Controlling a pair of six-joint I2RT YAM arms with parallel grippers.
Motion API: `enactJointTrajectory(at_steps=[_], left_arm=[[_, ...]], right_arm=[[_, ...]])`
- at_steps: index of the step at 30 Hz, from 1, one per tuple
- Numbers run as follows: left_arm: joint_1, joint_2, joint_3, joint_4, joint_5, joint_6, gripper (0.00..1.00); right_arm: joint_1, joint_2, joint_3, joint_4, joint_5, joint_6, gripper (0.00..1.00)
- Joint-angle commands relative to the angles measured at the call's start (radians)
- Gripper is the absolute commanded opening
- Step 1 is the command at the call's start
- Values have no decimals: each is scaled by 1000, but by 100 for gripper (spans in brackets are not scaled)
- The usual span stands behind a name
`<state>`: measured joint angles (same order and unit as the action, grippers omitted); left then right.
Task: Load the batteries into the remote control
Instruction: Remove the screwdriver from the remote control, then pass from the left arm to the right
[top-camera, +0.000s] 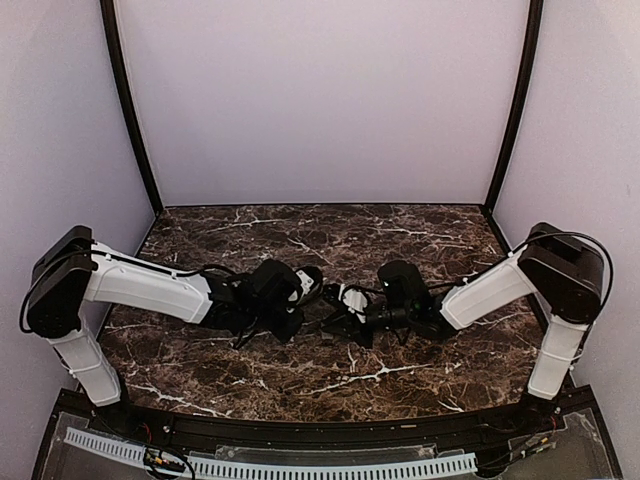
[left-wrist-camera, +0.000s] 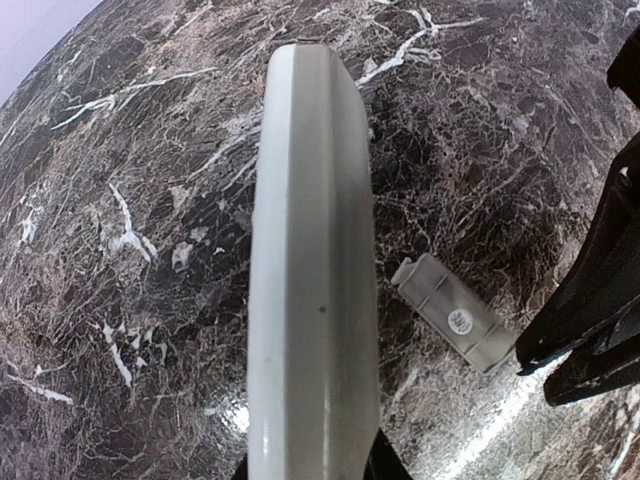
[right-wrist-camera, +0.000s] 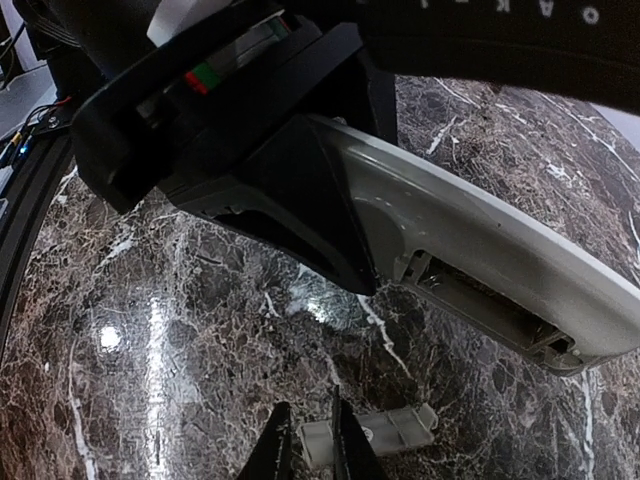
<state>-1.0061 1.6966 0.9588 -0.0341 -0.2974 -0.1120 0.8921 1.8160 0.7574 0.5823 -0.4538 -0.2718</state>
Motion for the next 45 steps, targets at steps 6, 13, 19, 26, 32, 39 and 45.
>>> enactJointTrajectory(at_steps=[6,13,19,26,32,39,45], left_arm=[[20,-9,15,-4,-9,-15,0],[23,-177,-26,12,141,-34,0],[22,-289,-31,-71,357,-63,0],[22,-374,-25,-116,541,-103,0],[20,-373,-6,-201,566,-96,0],[17,-374,5,-220,576,-104,0],[17,-378,9,-215,587,-107,0]], right_arm=[[3,-61,8,-49,-16,50,17],[1,-289,32,-191,-65,26,43],[37,-472,4,-307,49,-396,96],[156,-442,84,-347,263,-812,99],[218,-350,182,-407,352,-951,98],[240,-316,224,-470,436,-987,75],[258,-293,210,-422,537,-1015,62]])
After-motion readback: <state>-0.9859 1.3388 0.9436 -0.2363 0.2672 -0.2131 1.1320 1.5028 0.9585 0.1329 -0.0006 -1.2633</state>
